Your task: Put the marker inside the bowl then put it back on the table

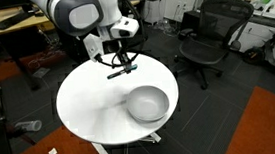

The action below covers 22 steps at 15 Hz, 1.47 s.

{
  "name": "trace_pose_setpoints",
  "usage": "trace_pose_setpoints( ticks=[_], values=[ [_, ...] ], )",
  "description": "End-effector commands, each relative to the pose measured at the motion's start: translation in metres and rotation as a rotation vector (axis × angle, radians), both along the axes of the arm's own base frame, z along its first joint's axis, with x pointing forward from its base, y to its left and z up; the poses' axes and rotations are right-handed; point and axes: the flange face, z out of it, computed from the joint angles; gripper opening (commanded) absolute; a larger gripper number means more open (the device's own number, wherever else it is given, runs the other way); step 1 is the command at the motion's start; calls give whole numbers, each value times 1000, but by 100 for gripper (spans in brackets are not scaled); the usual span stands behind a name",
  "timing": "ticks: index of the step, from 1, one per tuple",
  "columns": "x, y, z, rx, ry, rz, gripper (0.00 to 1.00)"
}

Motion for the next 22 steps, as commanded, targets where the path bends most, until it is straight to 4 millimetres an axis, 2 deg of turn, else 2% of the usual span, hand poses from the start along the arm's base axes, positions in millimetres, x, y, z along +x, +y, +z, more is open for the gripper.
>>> trace_pose_setpoints(
  ticks=[1, 4, 8, 20, 21, 22],
  values=[
    [-26, 23, -3, 6, -4, 53, 5],
    [-32, 33, -18, 16, 24, 67, 5],
    [-33, 36, -34, 29, 62, 44, 5],
    [-27, 49, -80, 52, 86, -67, 5],
    [-28, 51, -82, 49, 89, -68, 44],
    [-28, 53, -84, 46, 93, -69, 46]
  ],
)
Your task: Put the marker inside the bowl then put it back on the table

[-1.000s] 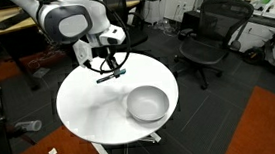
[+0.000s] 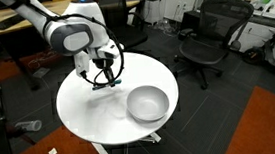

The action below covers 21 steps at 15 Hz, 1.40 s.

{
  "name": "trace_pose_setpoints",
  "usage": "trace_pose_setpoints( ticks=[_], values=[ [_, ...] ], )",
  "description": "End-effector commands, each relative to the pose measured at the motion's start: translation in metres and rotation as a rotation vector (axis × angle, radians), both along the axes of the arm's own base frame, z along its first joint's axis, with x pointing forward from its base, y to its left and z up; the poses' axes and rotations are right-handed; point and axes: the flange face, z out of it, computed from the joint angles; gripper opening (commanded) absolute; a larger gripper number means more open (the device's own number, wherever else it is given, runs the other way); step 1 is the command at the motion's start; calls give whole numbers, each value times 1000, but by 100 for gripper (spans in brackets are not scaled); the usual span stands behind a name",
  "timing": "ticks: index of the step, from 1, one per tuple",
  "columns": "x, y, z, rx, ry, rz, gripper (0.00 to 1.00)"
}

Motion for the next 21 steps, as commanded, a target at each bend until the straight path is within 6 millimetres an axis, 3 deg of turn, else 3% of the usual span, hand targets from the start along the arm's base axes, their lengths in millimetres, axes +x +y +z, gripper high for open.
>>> trace_pose_setpoints(
  ticks=[1, 7, 21],
  values=[
    [4, 8, -4, -8, -18, -21, 51],
    [-1, 21, 20, -5, -27, 15, 97],
    [-23, 34, 121, -95, -72, 135, 100]
  ],
)
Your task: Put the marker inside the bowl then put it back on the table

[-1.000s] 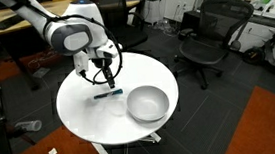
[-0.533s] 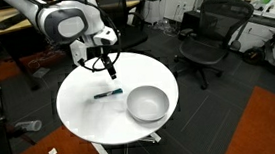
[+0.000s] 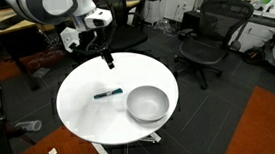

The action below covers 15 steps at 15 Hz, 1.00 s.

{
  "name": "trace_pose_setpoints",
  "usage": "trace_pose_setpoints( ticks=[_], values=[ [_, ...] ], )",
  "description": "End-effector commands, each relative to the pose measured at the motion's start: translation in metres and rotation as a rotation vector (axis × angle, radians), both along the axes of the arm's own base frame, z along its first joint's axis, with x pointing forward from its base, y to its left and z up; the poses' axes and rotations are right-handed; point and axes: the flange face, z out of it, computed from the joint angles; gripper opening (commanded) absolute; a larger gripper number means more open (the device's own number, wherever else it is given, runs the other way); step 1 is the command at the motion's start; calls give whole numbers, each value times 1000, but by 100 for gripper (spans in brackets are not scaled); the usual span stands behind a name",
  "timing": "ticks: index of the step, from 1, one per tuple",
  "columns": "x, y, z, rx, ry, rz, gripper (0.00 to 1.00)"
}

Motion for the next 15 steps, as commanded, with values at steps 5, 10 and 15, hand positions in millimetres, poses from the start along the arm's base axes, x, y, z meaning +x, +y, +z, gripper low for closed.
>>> trace_pose_setpoints(
  ticks=[5, 10, 15],
  values=[
    [-30, 1, 45, -14, 20, 14, 100],
    [-36, -3, 57, -7, 10, 15, 100],
    [-27, -3, 49, 3, 2, 9, 100]
  ],
)
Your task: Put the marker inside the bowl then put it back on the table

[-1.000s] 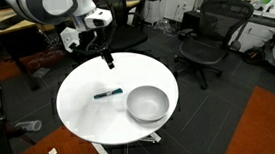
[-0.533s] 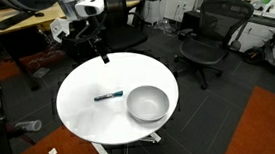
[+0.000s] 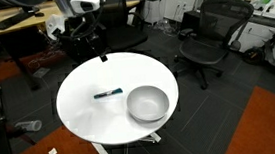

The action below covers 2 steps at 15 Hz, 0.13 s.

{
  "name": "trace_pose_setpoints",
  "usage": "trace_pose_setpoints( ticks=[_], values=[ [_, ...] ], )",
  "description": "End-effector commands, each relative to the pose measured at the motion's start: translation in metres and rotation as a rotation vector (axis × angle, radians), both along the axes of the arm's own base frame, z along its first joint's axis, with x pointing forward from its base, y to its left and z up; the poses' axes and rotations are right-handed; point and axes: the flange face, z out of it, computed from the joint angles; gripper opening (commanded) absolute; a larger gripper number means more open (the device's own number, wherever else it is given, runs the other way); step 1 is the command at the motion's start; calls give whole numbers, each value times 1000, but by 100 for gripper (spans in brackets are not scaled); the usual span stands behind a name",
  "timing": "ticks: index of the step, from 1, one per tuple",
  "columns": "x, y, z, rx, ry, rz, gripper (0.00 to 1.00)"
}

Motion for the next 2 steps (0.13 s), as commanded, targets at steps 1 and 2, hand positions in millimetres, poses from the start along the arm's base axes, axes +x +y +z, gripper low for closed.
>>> trace_pose_setpoints(
  ticks=[1, 2],
  values=[
    [0, -1, 0, 1, 1, 1, 100],
    [0, 0, 0, 1, 1, 1, 100]
  ],
)
